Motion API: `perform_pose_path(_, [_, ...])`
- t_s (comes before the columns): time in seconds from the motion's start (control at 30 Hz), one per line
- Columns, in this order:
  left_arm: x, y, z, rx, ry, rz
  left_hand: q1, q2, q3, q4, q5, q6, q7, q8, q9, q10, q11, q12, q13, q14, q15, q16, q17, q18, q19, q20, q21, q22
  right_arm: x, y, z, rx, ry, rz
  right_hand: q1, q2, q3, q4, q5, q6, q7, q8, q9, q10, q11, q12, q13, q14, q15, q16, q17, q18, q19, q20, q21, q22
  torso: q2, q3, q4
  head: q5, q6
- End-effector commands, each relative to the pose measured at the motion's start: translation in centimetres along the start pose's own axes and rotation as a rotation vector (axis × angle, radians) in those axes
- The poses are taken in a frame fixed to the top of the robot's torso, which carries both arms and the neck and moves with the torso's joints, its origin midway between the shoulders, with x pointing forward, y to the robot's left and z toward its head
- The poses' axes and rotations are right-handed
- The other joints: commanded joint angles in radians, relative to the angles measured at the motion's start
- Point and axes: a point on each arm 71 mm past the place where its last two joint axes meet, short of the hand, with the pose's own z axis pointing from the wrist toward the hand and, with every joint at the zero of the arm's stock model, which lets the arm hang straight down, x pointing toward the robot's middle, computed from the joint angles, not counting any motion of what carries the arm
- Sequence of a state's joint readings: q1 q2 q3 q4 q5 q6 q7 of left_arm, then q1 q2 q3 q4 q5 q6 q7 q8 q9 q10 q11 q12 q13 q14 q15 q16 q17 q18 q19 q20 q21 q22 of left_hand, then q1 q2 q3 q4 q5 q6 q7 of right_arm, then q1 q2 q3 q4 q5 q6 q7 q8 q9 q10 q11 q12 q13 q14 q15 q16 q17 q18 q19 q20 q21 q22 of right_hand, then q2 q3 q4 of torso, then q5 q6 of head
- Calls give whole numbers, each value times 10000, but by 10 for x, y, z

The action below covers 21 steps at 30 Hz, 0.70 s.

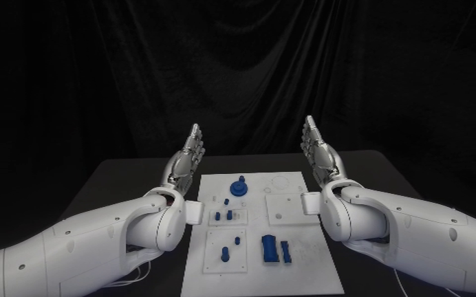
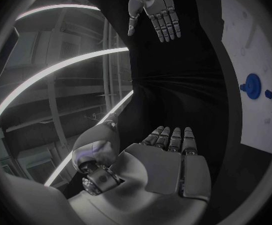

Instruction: Assemble the parts on the task board

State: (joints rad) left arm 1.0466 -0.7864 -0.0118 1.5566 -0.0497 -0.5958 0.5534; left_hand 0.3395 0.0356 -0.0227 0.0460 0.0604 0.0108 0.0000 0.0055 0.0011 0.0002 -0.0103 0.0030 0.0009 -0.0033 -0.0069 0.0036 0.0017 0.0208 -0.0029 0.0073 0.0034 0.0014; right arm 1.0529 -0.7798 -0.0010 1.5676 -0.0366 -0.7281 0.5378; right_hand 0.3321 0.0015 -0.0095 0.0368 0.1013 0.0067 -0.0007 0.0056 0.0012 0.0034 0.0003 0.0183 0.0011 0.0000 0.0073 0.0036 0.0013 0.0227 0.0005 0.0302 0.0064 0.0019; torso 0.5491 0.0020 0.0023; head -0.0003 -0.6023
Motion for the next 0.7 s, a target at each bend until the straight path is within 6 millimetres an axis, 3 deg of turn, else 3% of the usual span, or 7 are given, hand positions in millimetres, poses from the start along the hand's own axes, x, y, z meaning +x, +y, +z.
perform_pose_path(0.03, [-6,-1,0,-500,-1454,386,-1083,-356,227,-460,-604,-108,0,-55,-11,-2,103,-30,-9,33,69,-36,-17,-208,29,-73,-34,-14,-3,-4,-1,448,-482,39,-1058,-15,95,-368,-1013,-67,7,-56,-12,-34,-3,-183,-11,0,-73,-36,-12,-227,-5,-302,-64,-19,-49,-20,-23,3,23])
perform_pose_path(0.6, [-5,-2,1,-518,-1565,396,-2226,-356,227,-460,-604,-108,0,-55,-11,-2,103,-30,-9,33,69,-36,-17,-208,29,-73,-34,-14,-3,-4,-1,448,-482,39,-2176,-15,95,-368,-1013,-67,7,-56,-12,-34,-3,-183,-11,0,-73,-36,-12,-227,-5,-302,-64,-19,-49,-20,-23,3,23])
perform_pose_path(0.67, [-5,-2,1,-518,-1565,396,-2523,-356,227,-460,-604,-108,0,-55,-11,-2,103,-30,-9,33,69,-36,-17,-208,29,-73,-34,-14,-3,-4,-1,448,-482,39,-2616,-15,95,-368,-1013,-67,7,-56,-12,-34,-3,-183,-11,0,-73,-36,-12,-227,-5,-302,-64,-19,-49,-20,-23,3,23])
perform_pose_path(0.7, [-5,-2,1,-518,-1565,396,-2680,-356,227,-460,-604,-108,0,-55,-11,-2,103,-30,-9,33,69,-36,-17,-208,29,-73,-34,-14,-3,-4,-1,448,-482,39,-3321,-15,95,-368,-1013,-67,7,-56,-12,-34,-3,-183,-11,0,-73,-36,-12,-227,-5,-302,-64,-19,-49,-20,-23,3,23])
